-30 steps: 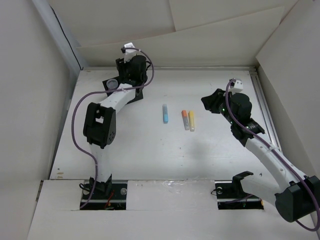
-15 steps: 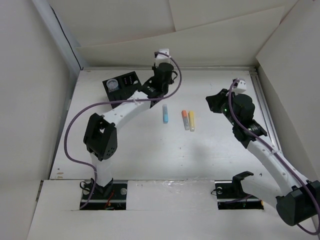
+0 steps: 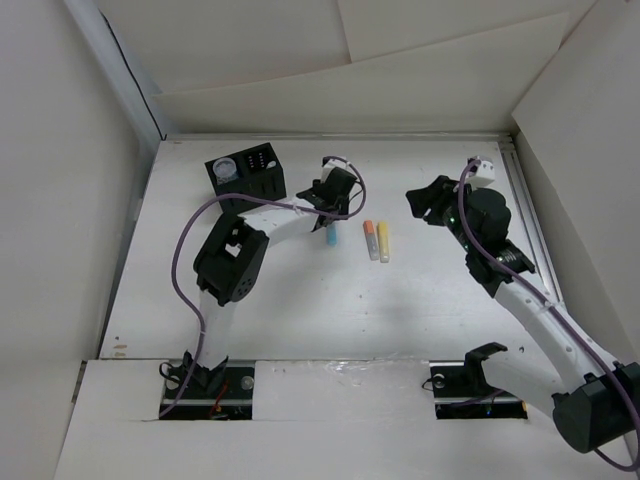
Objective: Sort the stationery into containers
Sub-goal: Grab a piece of stationery with the left arm
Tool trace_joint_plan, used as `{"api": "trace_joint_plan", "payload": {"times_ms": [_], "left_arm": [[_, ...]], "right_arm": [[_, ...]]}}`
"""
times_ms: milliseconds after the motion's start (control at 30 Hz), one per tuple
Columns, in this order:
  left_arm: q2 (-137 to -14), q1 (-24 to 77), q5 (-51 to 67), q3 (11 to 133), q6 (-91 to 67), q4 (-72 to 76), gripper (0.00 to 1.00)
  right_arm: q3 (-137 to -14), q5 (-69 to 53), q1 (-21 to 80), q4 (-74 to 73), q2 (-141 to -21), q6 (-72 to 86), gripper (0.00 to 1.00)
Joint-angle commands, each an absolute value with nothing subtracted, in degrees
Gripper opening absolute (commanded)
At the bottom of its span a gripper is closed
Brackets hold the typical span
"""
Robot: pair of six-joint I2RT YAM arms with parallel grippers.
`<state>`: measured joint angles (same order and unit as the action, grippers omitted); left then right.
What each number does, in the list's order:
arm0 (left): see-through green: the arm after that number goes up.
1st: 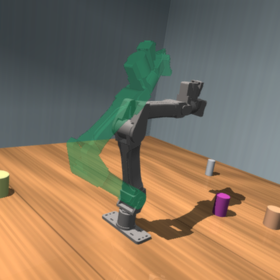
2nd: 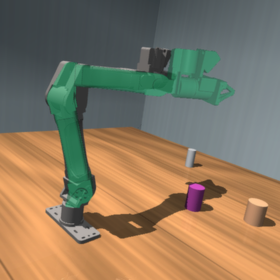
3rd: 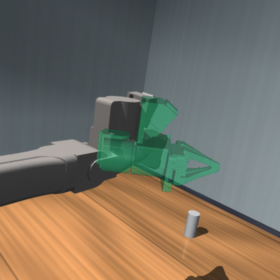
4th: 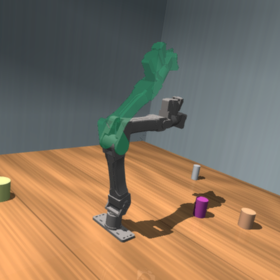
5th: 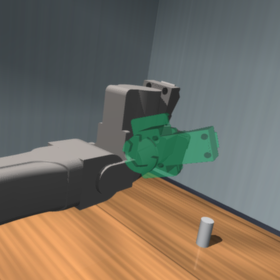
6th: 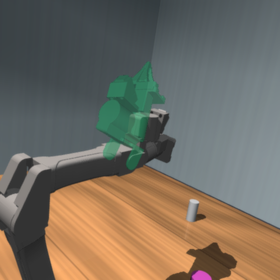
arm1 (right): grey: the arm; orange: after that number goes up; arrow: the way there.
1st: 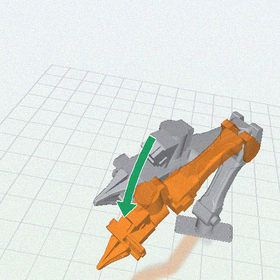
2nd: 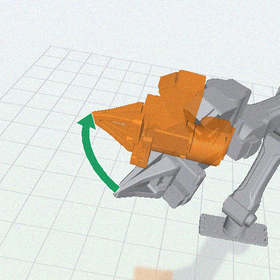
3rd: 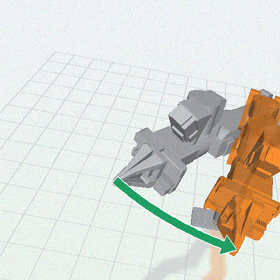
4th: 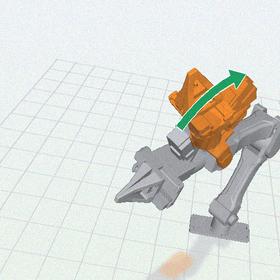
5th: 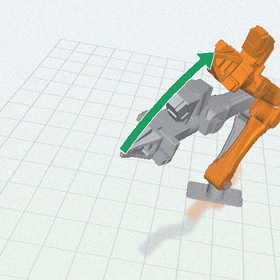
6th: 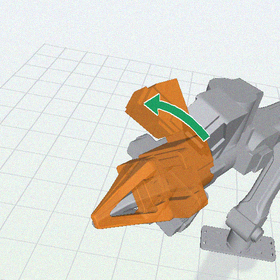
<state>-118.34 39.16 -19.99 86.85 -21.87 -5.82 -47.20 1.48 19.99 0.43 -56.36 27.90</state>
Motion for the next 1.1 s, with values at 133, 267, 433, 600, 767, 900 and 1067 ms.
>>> {"api": "trace_joint_plan", "payload": {"times_ms": [133,267,433,600,767,900,1067], "left_arm": [[-120.59,39.37,-23.2,91.32,-23.12,-8.26,0.41],[-121.9,39.37,-24.78,91.32,-23.12,-8.26,0.41],[-123.22,38.77,-24.79,91.32,-23.12,-7.73,0.36],[-124.72,38.14,-23.47,92.37,-23.64,-7.21,0.33],[-126.3,38.14,-23.47,92.9,-23.64,-7.21,0.27],[-126.04,38.14,-23.47,92.2,-23.64,-7.21,0.12],[-119.99,38.14,-23.47,90.0,-24.17,-5.63,0.06]], "right_arm": [[-48.87,0.44,20.57,2.64,-56.69,27.69,0.56],[-48.87,0.44,20.57,2.64,-56.69,27.69,0.56],[-48.87,-0.09,20.57,2.64,-56.69,27.69,0.54],[-48.87,-0.09,20.57,2.64,-56.69,27.69,0.53],[-48.87,-0.09,20.57,2.64,-56.69,27.69,0.53],[-48.87,-0.09,20.57,2.64,-56.69,27.69,0.53],[-48.87,-0.09,20.57,2.64,-56.69,27.69,0.53]]}}
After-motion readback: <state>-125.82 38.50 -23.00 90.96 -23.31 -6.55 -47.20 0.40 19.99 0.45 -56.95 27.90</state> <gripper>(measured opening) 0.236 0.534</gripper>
